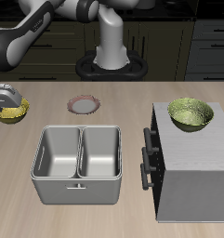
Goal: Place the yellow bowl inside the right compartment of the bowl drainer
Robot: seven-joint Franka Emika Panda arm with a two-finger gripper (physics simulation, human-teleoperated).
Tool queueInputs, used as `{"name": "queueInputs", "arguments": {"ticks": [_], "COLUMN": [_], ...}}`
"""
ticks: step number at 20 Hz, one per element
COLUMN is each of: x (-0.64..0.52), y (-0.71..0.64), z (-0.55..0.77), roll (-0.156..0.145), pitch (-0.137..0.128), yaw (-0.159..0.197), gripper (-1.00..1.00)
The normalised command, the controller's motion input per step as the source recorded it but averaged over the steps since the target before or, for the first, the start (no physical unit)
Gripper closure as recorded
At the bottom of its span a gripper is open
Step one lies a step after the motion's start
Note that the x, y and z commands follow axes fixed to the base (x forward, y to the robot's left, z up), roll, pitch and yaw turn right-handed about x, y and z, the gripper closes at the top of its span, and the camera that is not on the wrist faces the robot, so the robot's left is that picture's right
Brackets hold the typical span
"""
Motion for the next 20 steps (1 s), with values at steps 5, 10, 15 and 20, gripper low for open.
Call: {"name": "queueInputs", "arguments": {"ticks": [5,10,15,20], "x": [-0.12,-0.04,-0.02,-0.04], "y": [0.11,0.05,0.02,0.02], "z": [0.45,0.23,0.23,0.23], "roll": [0.003,0.005,-0.001,-0.034], "pitch": [-0.056,-0.016,-0.025,-0.033], "yaw": [0.010,0.007,0.004,-0.005], "gripper": [1.00,1.00,1.00,1.00]}}
